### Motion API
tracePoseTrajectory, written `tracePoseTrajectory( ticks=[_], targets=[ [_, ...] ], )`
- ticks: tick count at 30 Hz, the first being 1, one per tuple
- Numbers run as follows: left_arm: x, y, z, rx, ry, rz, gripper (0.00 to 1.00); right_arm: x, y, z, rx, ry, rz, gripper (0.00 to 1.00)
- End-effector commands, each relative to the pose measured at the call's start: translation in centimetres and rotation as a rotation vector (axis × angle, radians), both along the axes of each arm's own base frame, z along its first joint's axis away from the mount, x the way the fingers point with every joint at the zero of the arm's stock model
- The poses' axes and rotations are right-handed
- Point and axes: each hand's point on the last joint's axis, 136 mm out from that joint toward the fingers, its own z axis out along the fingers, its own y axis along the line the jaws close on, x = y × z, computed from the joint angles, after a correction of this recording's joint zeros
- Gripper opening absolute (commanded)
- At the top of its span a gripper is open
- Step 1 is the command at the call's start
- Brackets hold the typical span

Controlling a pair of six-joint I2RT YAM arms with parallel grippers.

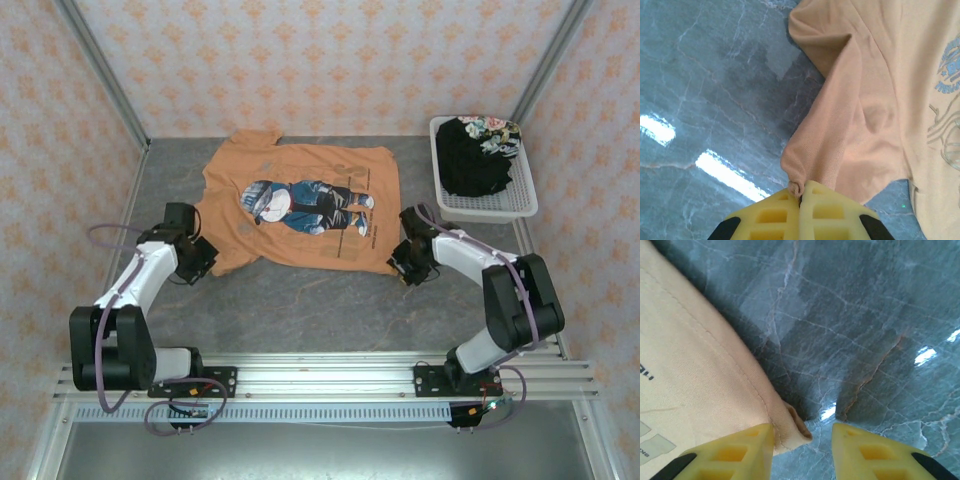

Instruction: Fold and stack the t-shirts

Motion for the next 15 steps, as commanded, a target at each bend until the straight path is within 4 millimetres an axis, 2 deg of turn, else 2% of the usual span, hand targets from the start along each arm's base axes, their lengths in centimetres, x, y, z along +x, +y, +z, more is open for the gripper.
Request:
tracePoseTrajectory(
  ticks=[1, 11, 15],
  targets=[
    [-2.1, -0.6, -0.4, -0.027, 0.057, 0.032, 0.00, 0.0, 0.3, -0.6, 0.025, 0.010, -0.053, 0.36],
    [-2.8, -1.1, 1.4, -0.027, 0.023, 0.053, 0.00, 0.2, 0.5, -0.6, 0.049, -0.001, -0.100, 0.35],
    [-3.2, -0.7, 2.1, -0.003, 0.023, 0.072, 0.00, 1.6, 0.1, -0.2, 0.016, -0.032, -0.097, 0.27]
  ],
)
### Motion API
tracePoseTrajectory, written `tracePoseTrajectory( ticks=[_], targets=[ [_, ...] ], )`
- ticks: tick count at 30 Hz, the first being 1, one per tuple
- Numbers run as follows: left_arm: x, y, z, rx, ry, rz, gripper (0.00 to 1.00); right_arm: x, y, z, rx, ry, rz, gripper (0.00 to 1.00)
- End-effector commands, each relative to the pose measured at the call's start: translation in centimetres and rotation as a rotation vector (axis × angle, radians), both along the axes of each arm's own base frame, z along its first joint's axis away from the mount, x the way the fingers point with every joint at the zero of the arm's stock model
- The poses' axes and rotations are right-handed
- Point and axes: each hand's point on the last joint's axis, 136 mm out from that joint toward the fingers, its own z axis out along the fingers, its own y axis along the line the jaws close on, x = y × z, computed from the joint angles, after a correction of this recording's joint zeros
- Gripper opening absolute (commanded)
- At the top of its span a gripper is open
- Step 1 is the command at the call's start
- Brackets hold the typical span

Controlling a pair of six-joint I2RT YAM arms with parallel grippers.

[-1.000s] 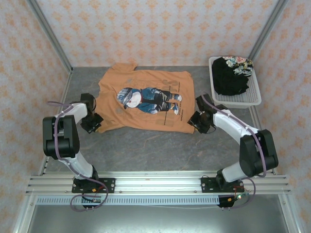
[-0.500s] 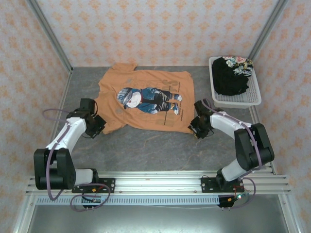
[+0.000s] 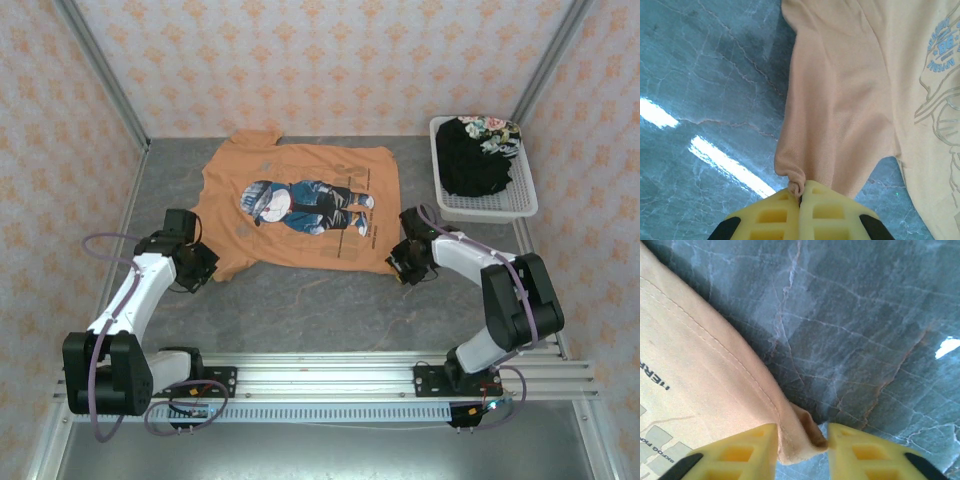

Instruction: Fold and stack the t-shirts

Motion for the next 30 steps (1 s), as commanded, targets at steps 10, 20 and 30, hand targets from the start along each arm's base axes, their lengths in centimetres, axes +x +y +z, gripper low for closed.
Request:
tracePoseTrajectory(
  ticks=[10, 20, 30],
  targets=[
    [-1.6, 1.2, 1.9, 0.069, 0.024, 0.044, 0.00, 2.5, -3.1, 1.0, -0.175, 0.041, 0.043, 0.09],
    [-1.7, 1.1, 1.7, 0.064, 0.026, 0.046, 0.00, 4.0, -4.1, 0.7, -0.194, 0.038, 0.044, 0.05],
    [-1.9, 0.6, 1.3, 0.043, 0.037, 0.037, 0.00, 4.0, -4.9, 1.9, -0.237, 0.025, 0.074, 0.36]
  ],
)
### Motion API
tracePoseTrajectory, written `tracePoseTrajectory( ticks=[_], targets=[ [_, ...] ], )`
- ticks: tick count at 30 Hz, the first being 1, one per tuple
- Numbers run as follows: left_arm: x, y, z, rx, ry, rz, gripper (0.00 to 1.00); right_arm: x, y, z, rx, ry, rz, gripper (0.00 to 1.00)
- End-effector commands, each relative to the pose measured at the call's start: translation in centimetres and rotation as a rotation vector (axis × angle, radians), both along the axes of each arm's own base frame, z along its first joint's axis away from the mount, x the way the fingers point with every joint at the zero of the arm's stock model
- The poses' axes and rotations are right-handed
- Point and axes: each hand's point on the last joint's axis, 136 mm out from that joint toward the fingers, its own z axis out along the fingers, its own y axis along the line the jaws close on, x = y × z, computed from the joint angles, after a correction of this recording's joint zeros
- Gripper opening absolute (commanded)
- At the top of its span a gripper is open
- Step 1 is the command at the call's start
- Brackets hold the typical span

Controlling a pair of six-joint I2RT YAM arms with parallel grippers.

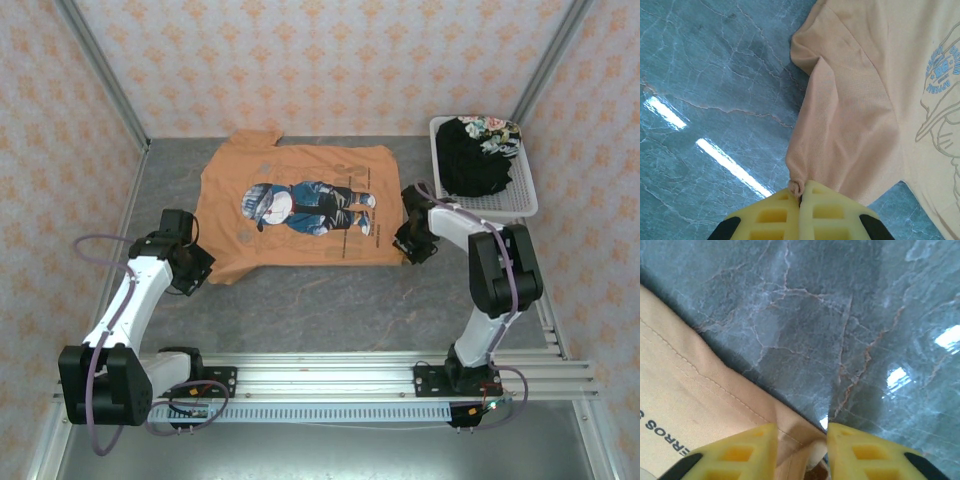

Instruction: Fold and stack the t-shirts

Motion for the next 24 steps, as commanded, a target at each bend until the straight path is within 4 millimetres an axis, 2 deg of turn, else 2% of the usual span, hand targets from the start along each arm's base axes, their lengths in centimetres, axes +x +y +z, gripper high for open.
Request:
tracePoseTrajectory(
  ticks=[1, 4, 6, 11, 14, 18, 24],
  targets=[
    [-0.6, -0.1, 0.0, 0.007, 0.015, 0.001, 0.00, -1.5, -1.8, 2.4, -0.067, -0.035, -0.012, 0.37],
    [-0.6, -0.2, 0.1, 0.006, 0.011, 0.000, 0.00, -3.4, -1.6, 3.5, -0.057, -0.064, -0.019, 0.38],
    [-0.6, -0.3, 0.1, 0.004, 0.010, 0.001, 0.00, -4.8, -0.8, 3.8, -0.032, -0.075, -0.017, 0.38],
    [-0.4, -0.5, 0.0, -0.002, 0.006, -0.003, 0.00, -6.3, 0.8, 2.8, 0.039, -0.097, -0.052, 0.31],
    [-0.3, -0.6, 0.0, -0.001, 0.007, -0.007, 0.00, -6.3, 1.2, 2.1, 0.065, -0.087, -0.081, 0.27],
    [-0.5, -0.5, -0.1, 0.001, 0.011, -0.009, 0.00, -5.6, 1.8, 1.2, 0.088, -0.066, -0.099, 0.28],
    [-0.6, -0.6, -0.2, 0.001, 0.012, -0.011, 0.00, -4.4, 2.1, 0.9, 0.084, -0.064, -0.107, 0.28]
  ],
)
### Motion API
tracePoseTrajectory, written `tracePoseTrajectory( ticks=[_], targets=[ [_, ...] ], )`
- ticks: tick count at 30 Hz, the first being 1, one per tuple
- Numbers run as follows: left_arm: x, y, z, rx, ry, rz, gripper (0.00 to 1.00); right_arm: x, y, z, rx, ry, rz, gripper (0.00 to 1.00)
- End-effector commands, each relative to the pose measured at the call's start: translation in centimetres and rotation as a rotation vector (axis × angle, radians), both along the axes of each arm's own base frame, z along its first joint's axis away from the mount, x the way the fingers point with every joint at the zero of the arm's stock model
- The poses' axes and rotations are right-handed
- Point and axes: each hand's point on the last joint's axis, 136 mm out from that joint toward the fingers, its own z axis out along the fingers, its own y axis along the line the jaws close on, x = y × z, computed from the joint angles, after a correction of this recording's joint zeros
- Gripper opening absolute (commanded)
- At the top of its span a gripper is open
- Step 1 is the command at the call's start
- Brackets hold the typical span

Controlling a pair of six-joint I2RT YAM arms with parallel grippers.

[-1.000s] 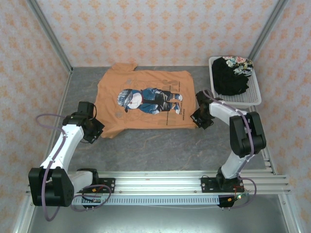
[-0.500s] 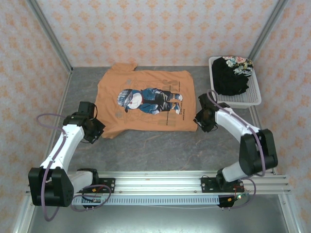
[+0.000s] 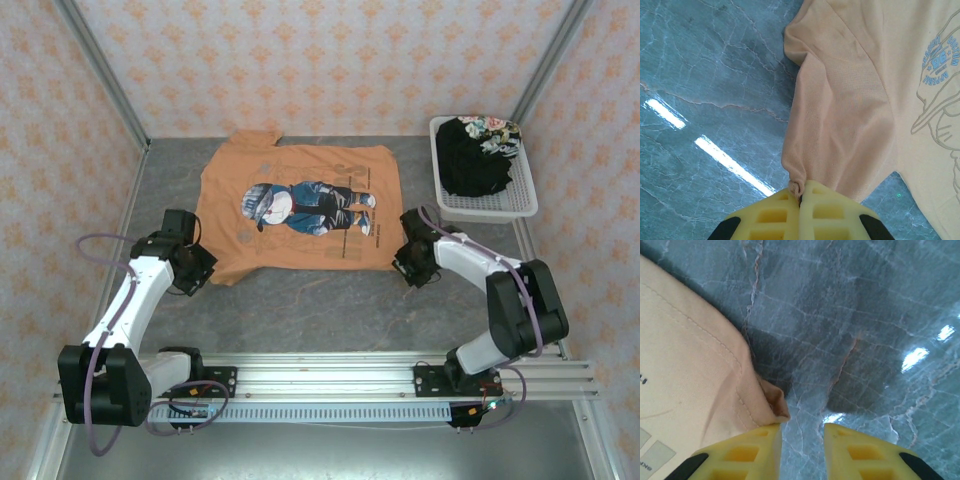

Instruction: Fold and stack the t-shirts

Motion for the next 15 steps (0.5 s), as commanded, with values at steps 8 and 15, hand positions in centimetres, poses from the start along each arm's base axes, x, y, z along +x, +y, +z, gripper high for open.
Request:
tracePoseTrajectory(
  ticks=[8, 15],
  targets=[
    [-0.5, 0.0, -0.2, 0.005, 0.010, 0.010, 0.00, 2.7, 0.6, 1.1, 0.010, -0.050, -0.016, 0.28],
    [-0.2, -0.1, -0.2, 0.000, 0.003, 0.014, 0.00, 1.9, 0.5, 0.2, 0.004, -0.010, -0.012, 0.29]
  ],
)
